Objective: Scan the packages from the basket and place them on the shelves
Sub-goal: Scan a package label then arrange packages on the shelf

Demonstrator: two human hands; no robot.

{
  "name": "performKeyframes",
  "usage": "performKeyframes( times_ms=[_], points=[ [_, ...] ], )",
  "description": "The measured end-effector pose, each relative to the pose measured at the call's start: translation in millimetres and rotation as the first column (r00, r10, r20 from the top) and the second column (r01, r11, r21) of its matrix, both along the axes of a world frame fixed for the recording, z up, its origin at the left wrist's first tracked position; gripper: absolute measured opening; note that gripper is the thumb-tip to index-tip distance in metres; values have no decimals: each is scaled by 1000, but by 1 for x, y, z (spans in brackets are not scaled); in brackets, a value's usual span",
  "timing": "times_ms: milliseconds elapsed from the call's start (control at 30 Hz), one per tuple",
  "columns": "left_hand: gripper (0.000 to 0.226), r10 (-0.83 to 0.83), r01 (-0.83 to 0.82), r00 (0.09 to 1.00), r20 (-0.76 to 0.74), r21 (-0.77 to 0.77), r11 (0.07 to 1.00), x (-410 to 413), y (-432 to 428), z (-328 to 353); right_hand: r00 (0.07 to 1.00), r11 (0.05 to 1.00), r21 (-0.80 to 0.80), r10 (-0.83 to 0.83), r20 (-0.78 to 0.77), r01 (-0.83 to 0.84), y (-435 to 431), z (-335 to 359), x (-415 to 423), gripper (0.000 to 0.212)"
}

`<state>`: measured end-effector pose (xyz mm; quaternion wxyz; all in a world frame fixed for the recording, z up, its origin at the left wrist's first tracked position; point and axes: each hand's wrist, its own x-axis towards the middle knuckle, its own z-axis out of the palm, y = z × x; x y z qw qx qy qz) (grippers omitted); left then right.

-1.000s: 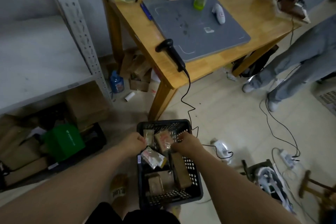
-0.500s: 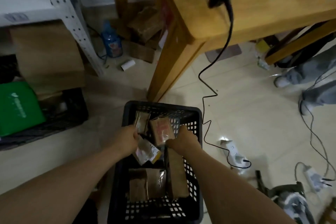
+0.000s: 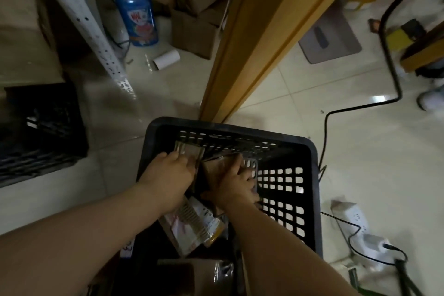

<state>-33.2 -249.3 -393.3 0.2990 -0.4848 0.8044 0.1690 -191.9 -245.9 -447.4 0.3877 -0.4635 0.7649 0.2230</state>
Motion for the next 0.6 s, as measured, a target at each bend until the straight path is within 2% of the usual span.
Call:
performKeyframes(
  times_ms=[100, 200, 300, 400, 433, 467, 567, 600],
  points=[
    [51, 23, -23, 999, -23, -2, 1000, 7, 3, -4, 1000, 999, -46, 28, -11, -29, 7, -3, -6, 144],
    [47, 74, -72, 991, -108, 20, 997, 11, 10, 10, 1000, 999, -41, -22, 10, 22, 15, 20, -27, 144],
    [34, 236, -222, 947, -218, 90, 971, 11, 19, 40, 970, 978, -68, -186, 154, 198, 18, 69, -47, 142],
    [32, 478, -421, 834, -275, 243, 874, 14, 28, 91, 868, 916, -25, -371, 329, 401, 24, 131, -57, 144],
    [34, 576, -491, 767, -281, 321, 810, 16, 30, 109, 821, 889, 5, -425, 381, 458, 27, 153, -59, 146],
    [38, 695, -567, 664, -277, 420, 709, 18, 32, 128, 759, 857, 40, -476, 445, 514, 31, 176, -62, 142],
    [51, 932, -652, 300, -202, 671, 355, 27, 32, 194, 571, 783, 165, -563, 598, 599, 46, 259, -67, 99],
    [48, 960, -636, 218, -177, 720, 277, 29, 31, 218, 529, 774, 201, -573, 626, 600, 52, 287, -68, 98]
  ],
)
